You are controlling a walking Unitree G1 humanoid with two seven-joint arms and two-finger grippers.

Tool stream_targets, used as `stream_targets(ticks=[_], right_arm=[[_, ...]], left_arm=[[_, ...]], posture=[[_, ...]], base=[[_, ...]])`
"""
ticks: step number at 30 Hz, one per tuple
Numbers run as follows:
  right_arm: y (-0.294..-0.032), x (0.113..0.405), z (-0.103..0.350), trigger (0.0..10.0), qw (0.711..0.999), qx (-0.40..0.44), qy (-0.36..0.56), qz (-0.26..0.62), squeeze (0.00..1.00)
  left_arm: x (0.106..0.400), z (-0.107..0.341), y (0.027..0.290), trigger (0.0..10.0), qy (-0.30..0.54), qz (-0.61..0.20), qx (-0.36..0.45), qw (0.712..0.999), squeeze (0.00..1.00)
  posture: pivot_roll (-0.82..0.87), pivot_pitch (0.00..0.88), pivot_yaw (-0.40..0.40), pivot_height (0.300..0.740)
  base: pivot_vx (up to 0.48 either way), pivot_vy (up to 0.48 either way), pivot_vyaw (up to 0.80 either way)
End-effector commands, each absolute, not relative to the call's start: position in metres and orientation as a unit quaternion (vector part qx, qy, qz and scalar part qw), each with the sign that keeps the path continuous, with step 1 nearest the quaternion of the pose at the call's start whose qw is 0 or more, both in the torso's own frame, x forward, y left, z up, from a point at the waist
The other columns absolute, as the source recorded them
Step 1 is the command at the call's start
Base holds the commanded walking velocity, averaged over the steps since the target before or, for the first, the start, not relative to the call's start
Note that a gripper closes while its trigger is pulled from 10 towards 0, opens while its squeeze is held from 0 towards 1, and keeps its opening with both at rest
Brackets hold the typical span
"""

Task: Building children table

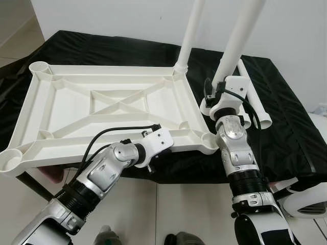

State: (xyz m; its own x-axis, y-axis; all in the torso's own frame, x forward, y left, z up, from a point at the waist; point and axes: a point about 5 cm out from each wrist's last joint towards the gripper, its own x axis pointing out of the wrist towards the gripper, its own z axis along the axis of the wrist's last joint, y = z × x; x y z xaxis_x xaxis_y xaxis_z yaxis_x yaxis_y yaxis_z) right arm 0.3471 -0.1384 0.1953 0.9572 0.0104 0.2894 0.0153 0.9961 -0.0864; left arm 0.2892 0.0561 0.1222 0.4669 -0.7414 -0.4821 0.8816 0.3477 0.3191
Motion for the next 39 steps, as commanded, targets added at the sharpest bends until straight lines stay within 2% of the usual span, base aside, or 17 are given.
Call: stream_targets(ticks=[1,7,18,23,29,39], right_arm=[[-0.141,0.345,0.198,10.0,0.987,-0.043,-0.153,0.002,0.00],[-0.137,0.341,0.198,10.0,0.986,-0.033,-0.160,0.029,0.00],[-0.138,0.331,0.192,10.0,0.987,0.018,-0.145,0.073,0.00],[-0.158,0.324,0.179,10.0,0.990,0.026,-0.102,0.091,0.00],[-0.168,0.319,0.173,10.0,0.991,-0.001,-0.076,0.112,0.00],[-0.156,0.309,0.180,10.0,0.979,0.016,-0.082,0.187,0.00]], left_arm=[[0.290,0.119,0.056,10.0,0.145,-0.512,0.281,0.799,0.00],[0.300,0.118,0.064,10.0,0.159,-0.480,0.279,0.816,0.00],[0.303,0.117,0.076,10.0,0.167,-0.471,0.286,0.818,0.00],[0.304,0.117,0.080,10.0,0.168,-0.468,0.289,0.818,0.00],[0.306,0.118,0.081,10.0,0.167,-0.466,0.290,0.819,0.00],[0.306,0.119,0.081,10.0,0.165,-0.466,0.291,0.819,0.00]], posture=[[0.04,0.004,-0.085,0.740],[0.04,0.002,-0.080,0.740],[0.04,0.010,-0.076,0.740],[0.04,0.016,-0.071,0.740],[0.04,0.021,-0.066,0.740],[0.03,0.023,-0.069,0.740]], base=[[0.000,0.000,0.00],[0.000,0.000,0.00],[0.000,0.000,0.00],[0.000,0.000,0.00],[0.000,0.000,0.00],[0.000,0.000,0.00]])
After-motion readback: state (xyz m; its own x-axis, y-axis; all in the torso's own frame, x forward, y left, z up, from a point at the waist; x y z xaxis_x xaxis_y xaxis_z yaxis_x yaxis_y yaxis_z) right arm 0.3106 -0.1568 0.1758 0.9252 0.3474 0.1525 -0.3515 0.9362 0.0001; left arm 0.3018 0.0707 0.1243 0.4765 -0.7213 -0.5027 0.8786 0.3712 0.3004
